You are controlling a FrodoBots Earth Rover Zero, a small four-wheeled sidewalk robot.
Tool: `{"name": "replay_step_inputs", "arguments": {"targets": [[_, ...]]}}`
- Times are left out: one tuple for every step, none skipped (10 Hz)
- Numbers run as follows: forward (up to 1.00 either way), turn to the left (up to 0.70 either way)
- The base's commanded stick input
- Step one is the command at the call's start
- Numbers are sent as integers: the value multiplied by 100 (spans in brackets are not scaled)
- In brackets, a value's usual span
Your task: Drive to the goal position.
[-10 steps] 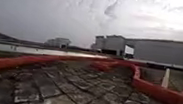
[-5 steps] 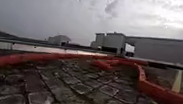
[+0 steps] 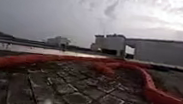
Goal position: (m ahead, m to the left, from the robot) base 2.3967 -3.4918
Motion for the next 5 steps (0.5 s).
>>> {"name": "replay_step_inputs", "arguments": {"targets": [[70,0],[70,0],[51,0],[26,0],[0,0]]}}
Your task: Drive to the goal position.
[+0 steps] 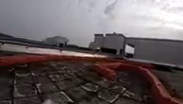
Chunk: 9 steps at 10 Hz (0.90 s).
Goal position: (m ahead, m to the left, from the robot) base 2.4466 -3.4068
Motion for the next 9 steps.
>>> {"name": "replay_step_inputs", "arguments": {"targets": [[0,0],[0,0],[0,0],[0,0],[0,0],[0,0],[0,0],[0,0],[70,0]]}}
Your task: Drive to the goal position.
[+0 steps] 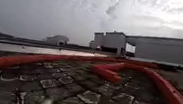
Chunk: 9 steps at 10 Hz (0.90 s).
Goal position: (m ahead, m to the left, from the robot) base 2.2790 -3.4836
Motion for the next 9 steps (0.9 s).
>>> {"name": "replay_step_inputs", "arguments": {"targets": [[70,0],[70,0],[70,0],[70,0],[70,0],[70,0],[70,0],[70,0],[70,0]]}}
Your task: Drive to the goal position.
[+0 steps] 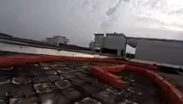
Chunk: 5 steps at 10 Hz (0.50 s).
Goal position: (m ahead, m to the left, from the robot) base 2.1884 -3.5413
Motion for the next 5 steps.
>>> {"name": "replay_step_inputs", "arguments": {"targets": [[70,4],[70,18],[70,28],[70,35],[70,22]]}}
